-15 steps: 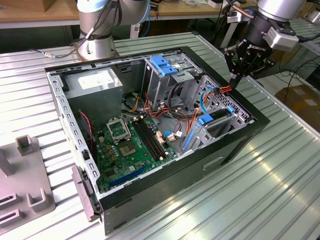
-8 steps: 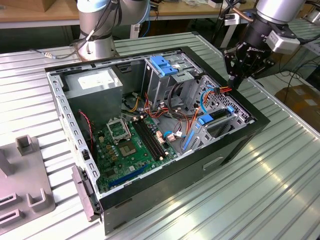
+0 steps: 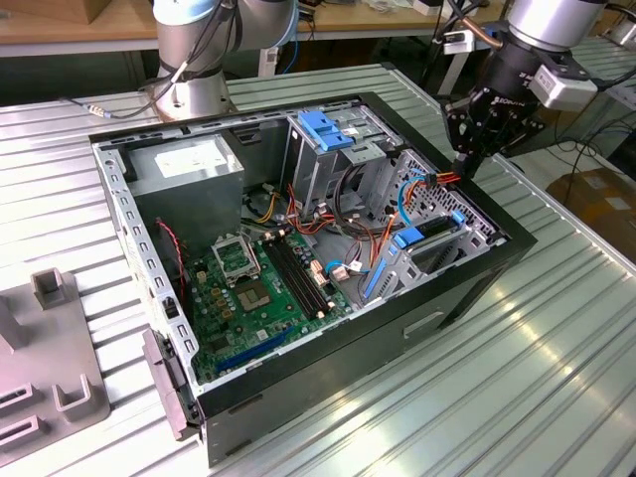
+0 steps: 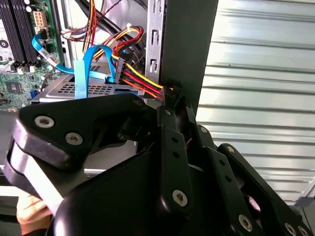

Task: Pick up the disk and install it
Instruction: 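Insert the first disk wire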

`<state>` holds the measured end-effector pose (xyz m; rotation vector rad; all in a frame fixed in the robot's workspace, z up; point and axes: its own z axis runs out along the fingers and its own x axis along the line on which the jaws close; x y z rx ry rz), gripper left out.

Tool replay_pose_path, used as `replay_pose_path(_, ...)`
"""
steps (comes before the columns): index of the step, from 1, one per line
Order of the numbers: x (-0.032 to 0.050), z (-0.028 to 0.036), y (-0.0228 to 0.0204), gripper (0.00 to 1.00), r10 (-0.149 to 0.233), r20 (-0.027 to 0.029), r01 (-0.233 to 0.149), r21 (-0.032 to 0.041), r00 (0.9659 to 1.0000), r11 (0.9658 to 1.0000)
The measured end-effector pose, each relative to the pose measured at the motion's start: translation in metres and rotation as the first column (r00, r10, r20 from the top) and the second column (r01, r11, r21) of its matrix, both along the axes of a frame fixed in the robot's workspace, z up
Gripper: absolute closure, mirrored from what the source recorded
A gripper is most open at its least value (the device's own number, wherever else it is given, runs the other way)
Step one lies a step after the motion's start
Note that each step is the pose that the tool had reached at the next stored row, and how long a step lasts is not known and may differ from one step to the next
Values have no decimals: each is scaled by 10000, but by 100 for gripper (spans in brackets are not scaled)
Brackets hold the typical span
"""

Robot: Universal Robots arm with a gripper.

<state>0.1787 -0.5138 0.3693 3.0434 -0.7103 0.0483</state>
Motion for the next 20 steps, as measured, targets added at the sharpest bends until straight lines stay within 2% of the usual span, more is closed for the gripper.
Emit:
replay_pose_path(2, 0, -5, 1, 76, 47, 16, -47, 3, 10000, 10000)
replay_pose_path(6, 0, -25, 0, 76, 187, 88, -187, -1, 9998, 9998)
replay_pose_path(7, 0, -28, 0, 76, 205, 92, -205, -2, 9997, 9998)
replay_pose_path(8, 0, -29, 0, 84, 212, 96, -212, 2, 9997, 9998)
replay_pose_path(10, 0, -23, 0, 84, 214, 96, -214, 11, 9997, 9998)
replay_pose_path(15, 0, 40, 0, 84, 217, 97, -217, 12, 9997, 9998)
replay_pose_path(20, 0, 50, 0, 84, 218, 96, -218, 12, 9997, 9998)
